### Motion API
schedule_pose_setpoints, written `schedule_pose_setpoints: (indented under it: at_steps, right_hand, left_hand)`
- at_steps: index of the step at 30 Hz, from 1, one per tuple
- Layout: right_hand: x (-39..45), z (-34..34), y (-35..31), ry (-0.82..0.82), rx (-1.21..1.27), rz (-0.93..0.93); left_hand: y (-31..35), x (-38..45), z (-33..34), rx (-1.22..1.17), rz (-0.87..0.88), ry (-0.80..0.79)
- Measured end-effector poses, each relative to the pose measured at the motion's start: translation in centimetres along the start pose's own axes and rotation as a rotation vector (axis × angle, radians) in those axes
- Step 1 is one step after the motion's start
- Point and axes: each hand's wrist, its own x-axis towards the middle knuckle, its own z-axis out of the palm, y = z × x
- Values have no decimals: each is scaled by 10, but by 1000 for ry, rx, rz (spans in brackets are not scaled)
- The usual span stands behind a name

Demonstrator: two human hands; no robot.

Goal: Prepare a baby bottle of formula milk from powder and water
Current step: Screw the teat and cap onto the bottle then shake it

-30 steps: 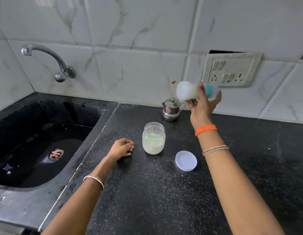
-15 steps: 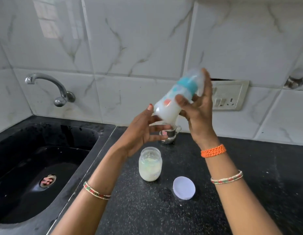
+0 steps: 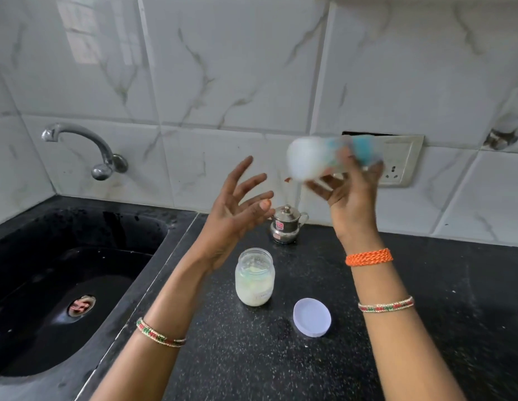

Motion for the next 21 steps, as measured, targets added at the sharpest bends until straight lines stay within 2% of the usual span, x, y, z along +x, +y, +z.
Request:
schedule_pose_setpoints:
  at_steps: [1,2,3,5,6,7,9,10,11,13,14,15,17,18,21]
  right_hand:
    - [2,-1,0,75,103,-11]
    - [0,2,0,82,97,-23]
    - [-6,8,1,20,1,-32]
    - [-17,14,8,-253,-272,-95]
    - [-20,18,8,-318,-315,-140]
    - [-19,23,5,-292,-273,-177]
    - [-10,29,-2,-92,-118,-263]
    - [-5,28,-5,-44,-80,-276]
    - [-3,30,-6,-81,-76,-253]
    - [-8,28,-5,-300,-250,-203]
    - [-12,25,-3,-358,-322,-221]
    - [-13,24,-1,-349,-313,-253]
    - [-12,21,1,-170,-255,-335]
    - [-9,19,2,-150,-292,-366]
    - [-14,15,12,-470,-704,-323]
  left_hand:
    - [1,0,-5,9,3,22]
    - [2,0,-9,25,-2,39]
    - [2,1,-11,44,-13,46]
    - [-1,3,-11,82,-32,57]
    - [-2,5,-11,93,-30,70]
    - [-3,7,-11,95,-22,79]
    - [-6,8,-14,102,-10,65]
    - [-7,8,-15,109,-11,53]
    - [-10,7,-16,119,-18,49]
    - [-18,7,-20,160,-51,56]
    - [-22,7,-22,201,-65,63]
    - [-26,7,-25,257,-77,67]
    - [-37,6,-33,389,-118,61]
    - [-43,5,-36,441,-148,57]
    - [-58,0,-38,479,-234,47]
